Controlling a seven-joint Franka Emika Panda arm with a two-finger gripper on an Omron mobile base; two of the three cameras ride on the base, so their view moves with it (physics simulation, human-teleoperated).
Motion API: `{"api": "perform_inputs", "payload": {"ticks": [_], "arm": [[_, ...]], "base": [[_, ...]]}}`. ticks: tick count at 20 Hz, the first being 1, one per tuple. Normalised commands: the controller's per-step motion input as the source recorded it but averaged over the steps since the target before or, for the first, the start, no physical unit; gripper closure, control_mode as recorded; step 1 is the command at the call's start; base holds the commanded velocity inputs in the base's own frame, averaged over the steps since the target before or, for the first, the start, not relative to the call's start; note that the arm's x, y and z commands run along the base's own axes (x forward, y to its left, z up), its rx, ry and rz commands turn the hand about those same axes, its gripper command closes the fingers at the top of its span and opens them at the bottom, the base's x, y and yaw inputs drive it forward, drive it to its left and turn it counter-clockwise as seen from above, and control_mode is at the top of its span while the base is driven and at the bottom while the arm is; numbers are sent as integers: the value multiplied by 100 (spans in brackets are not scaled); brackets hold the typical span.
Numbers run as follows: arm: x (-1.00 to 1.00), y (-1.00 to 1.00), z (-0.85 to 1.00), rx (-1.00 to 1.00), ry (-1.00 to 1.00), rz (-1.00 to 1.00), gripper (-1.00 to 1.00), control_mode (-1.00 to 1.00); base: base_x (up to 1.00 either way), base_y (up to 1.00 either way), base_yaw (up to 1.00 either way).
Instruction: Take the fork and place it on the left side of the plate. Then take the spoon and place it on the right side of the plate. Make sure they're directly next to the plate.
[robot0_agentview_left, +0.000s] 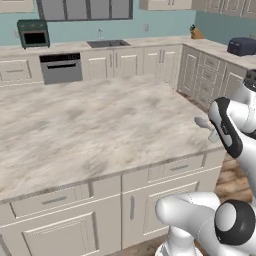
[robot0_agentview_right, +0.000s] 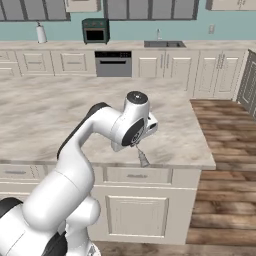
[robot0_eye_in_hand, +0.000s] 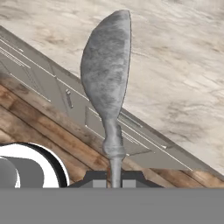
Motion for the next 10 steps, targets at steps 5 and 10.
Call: {"api": "perform_inputs", "payload": {"ticks": [5, 10], "arm": [[0, 0, 0, 0, 0, 0, 100, 100], [0, 0, 0, 0, 0, 0, 100, 100]], "base": [[-40, 100, 11], [-43, 100, 11]]}}
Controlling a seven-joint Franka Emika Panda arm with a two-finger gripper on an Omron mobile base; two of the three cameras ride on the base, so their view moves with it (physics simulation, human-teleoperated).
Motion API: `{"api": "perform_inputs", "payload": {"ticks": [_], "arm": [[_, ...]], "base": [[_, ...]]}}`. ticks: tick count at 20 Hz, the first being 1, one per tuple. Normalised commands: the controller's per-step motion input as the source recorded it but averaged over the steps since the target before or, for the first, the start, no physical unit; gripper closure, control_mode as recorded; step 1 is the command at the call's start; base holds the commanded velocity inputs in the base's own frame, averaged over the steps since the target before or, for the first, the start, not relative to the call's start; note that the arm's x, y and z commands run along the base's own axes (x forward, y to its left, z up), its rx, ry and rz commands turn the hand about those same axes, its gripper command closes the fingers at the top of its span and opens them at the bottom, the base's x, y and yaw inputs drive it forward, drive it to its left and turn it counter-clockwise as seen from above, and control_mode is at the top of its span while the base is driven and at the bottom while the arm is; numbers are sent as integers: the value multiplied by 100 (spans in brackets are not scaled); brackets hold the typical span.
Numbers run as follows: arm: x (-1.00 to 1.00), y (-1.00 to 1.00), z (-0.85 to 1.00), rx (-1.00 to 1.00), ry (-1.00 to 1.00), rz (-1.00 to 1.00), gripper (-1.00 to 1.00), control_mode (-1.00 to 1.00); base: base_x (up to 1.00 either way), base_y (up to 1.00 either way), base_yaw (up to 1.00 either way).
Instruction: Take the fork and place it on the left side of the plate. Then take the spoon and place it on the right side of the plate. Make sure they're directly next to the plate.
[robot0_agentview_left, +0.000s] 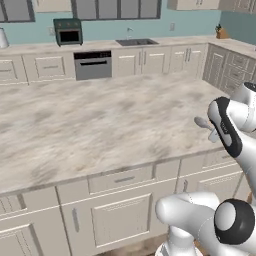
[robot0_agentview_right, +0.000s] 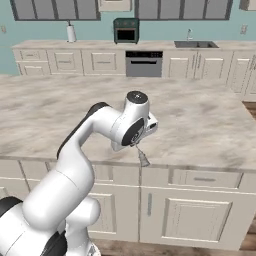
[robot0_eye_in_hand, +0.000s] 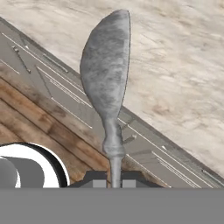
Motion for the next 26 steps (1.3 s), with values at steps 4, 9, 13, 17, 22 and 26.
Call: {"api": "perform_inputs", "payload": {"ticks": [4, 9, 13, 17, 22, 26], "arm": [[0, 0, 0, 0, 0, 0, 100, 100], [0, 0, 0, 0, 0, 0, 100, 100], [0, 0, 0, 0, 0, 0, 100, 100], [0, 0, 0, 0, 0, 0, 100, 100], [0, 0, 0, 0, 0, 0, 100, 100], [0, 0, 0, 0, 0, 0, 100, 100]], "base": [[-43, 100, 11], [-41, 100, 10], [-37, 100, 9], [-35, 100, 8], [-35, 100, 8], [-33, 100, 7]]}}
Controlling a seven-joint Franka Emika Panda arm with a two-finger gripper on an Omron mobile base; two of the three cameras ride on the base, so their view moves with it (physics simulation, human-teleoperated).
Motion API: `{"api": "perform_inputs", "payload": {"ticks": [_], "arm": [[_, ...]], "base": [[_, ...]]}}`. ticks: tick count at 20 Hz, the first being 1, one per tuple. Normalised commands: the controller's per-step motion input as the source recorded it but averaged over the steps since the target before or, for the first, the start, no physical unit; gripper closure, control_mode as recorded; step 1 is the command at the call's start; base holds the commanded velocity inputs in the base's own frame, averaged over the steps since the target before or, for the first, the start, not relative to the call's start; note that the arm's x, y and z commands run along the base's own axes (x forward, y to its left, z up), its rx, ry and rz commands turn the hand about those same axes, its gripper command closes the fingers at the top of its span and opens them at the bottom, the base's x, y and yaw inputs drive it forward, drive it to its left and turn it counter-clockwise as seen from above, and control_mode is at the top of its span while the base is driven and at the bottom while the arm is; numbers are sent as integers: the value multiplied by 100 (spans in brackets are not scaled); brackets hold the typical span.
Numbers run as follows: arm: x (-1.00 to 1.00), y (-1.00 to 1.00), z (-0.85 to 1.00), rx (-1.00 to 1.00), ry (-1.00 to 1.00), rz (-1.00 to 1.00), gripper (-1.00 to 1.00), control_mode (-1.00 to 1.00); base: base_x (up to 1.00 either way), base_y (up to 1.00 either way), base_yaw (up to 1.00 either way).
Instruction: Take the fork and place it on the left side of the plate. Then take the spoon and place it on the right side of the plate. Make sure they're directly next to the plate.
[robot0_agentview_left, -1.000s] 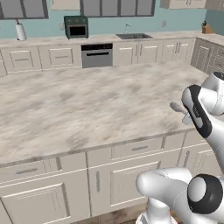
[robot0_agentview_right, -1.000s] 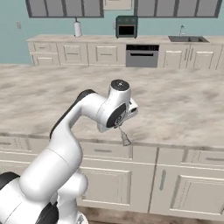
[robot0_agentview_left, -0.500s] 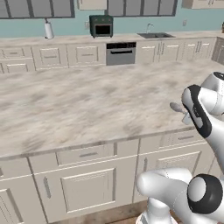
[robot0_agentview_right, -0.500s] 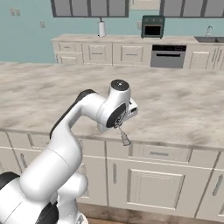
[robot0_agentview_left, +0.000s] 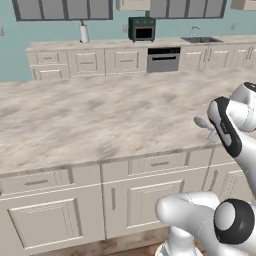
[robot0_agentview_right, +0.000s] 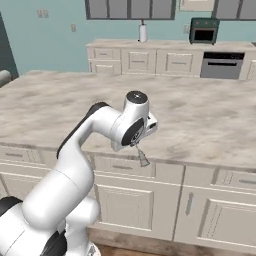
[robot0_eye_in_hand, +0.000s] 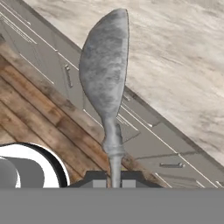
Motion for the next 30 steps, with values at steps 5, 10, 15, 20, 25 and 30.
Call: {"api": "perform_inputs", "payload": {"ticks": [5, 10, 15, 20, 25, 30], "arm": [[0, 0, 0, 0, 0, 0, 100, 100], [0, 0, 0, 0, 0, 0, 100, 100], [0, 0, 0, 0, 0, 0, 100, 100], [0, 0, 0, 0, 0, 0, 100, 100], [0, 0, 0, 0, 0, 0, 100, 100], [0, 0, 0, 0, 0, 0, 100, 100]], "base": [[-31, 100, 6], [-7, 100, -1], [2, 100, -24], [3, 97, -37], [1, 86, -43], [0, 80, -46]]}}
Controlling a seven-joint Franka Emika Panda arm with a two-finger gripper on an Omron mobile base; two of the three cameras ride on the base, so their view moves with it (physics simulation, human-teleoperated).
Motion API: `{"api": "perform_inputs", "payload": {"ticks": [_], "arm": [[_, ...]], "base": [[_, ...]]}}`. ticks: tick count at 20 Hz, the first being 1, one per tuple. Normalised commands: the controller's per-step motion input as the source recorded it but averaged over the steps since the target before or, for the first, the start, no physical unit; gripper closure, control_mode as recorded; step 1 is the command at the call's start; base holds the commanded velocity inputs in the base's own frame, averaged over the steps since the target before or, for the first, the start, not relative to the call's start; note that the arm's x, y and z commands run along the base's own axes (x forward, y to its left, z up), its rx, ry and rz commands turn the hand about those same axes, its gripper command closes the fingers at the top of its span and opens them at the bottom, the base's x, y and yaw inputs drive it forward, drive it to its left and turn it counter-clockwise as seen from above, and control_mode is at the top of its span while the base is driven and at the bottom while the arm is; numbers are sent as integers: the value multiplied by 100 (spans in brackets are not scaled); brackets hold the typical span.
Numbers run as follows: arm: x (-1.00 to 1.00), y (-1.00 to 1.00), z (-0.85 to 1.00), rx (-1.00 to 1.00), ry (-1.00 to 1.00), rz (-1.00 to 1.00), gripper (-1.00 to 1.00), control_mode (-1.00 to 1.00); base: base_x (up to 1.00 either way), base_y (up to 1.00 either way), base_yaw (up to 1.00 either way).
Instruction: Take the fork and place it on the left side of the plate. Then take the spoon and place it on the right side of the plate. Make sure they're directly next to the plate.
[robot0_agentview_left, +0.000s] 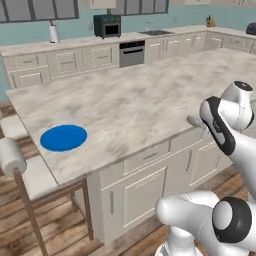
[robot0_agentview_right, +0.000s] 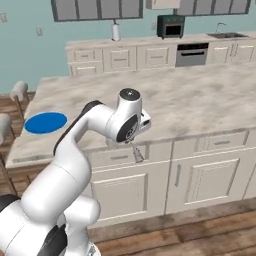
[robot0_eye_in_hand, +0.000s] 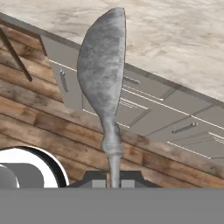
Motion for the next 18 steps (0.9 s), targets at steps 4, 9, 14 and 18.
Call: {"api": "perform_inputs", "payload": {"ticks": [4, 9, 14, 18], "arm": [[0, 0, 0, 0, 0, 0, 100, 100], [0, 0, 0, 0, 0, 0, 100, 100], [0, 0, 0, 0, 0, 0, 100, 100], [0, 0, 0, 0, 0, 0, 100, 100]], "base": [[0, 73, -49], [0, 70, -51], [-13, 85, -43], [-38, 99, -34]]}}
